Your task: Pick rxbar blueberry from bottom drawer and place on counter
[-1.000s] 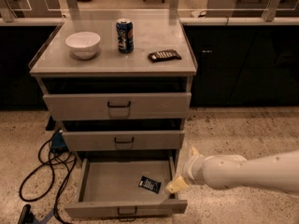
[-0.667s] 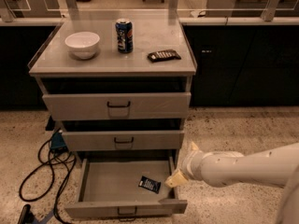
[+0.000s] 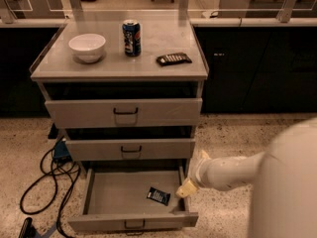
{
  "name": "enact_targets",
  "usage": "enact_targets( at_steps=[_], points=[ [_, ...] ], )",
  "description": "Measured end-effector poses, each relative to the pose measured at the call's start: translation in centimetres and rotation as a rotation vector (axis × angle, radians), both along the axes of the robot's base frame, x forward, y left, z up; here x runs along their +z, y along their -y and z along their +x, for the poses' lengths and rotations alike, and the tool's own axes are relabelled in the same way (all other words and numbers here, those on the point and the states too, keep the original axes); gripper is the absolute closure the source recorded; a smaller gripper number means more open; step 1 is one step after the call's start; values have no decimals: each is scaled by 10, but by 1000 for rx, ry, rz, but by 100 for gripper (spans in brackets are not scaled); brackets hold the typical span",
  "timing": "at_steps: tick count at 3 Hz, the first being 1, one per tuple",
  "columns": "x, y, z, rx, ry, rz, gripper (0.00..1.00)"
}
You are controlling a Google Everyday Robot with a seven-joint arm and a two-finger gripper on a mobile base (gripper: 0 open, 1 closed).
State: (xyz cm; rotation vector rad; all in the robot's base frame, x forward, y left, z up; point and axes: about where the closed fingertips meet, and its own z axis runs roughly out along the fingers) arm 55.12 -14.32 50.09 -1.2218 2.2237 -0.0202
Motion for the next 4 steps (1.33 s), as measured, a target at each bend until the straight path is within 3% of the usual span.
enact_targets(
  at_steps=[1, 2, 3, 4],
  points=[
    [-49, -13, 33, 60, -69, -78, 0],
    [-105, -43, 76, 111, -130, -124, 0],
    [-182, -61, 74, 170, -253, -123, 0],
    [-245, -77, 39, 196, -396, 18, 0]
  ],
)
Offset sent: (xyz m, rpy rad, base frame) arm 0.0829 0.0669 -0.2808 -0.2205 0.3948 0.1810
